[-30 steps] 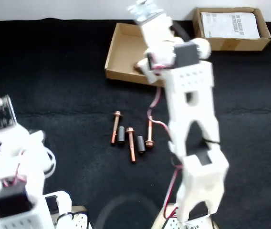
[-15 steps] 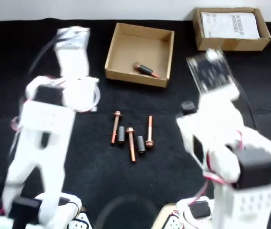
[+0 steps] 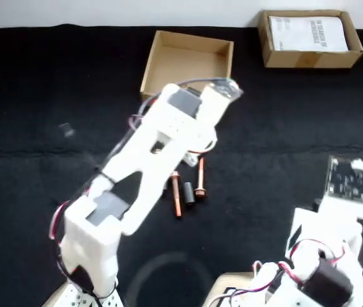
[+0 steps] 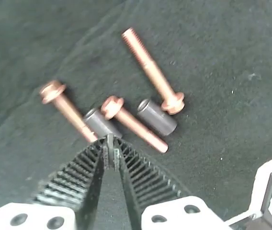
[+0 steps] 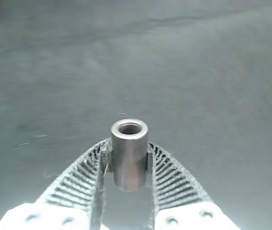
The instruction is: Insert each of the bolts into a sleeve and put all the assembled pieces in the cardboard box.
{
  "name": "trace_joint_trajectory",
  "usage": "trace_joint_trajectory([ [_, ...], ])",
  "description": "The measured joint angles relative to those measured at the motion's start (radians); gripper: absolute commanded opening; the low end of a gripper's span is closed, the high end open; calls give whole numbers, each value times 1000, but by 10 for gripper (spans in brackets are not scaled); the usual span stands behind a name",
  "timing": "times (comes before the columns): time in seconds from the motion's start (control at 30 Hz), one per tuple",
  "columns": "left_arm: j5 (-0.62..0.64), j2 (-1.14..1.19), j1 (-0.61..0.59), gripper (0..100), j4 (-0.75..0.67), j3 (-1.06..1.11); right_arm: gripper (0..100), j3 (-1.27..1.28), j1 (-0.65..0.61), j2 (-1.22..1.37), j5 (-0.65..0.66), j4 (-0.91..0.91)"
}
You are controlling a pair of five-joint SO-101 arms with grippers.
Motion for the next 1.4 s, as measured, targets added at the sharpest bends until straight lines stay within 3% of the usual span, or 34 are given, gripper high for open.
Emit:
trace_joint_trajectory([
  [0.27, -2, 267, 3, 8, 0, -141, 8, 178, 209, -258, 160, -38],
  [0.87, -3, 348, 190, 8, 28, -163, 8, 212, 219, -321, 176, -38],
  [1.4, -2, 453, 199, 8, -44, -183, 8, 212, 219, -321, 180, -38],
])
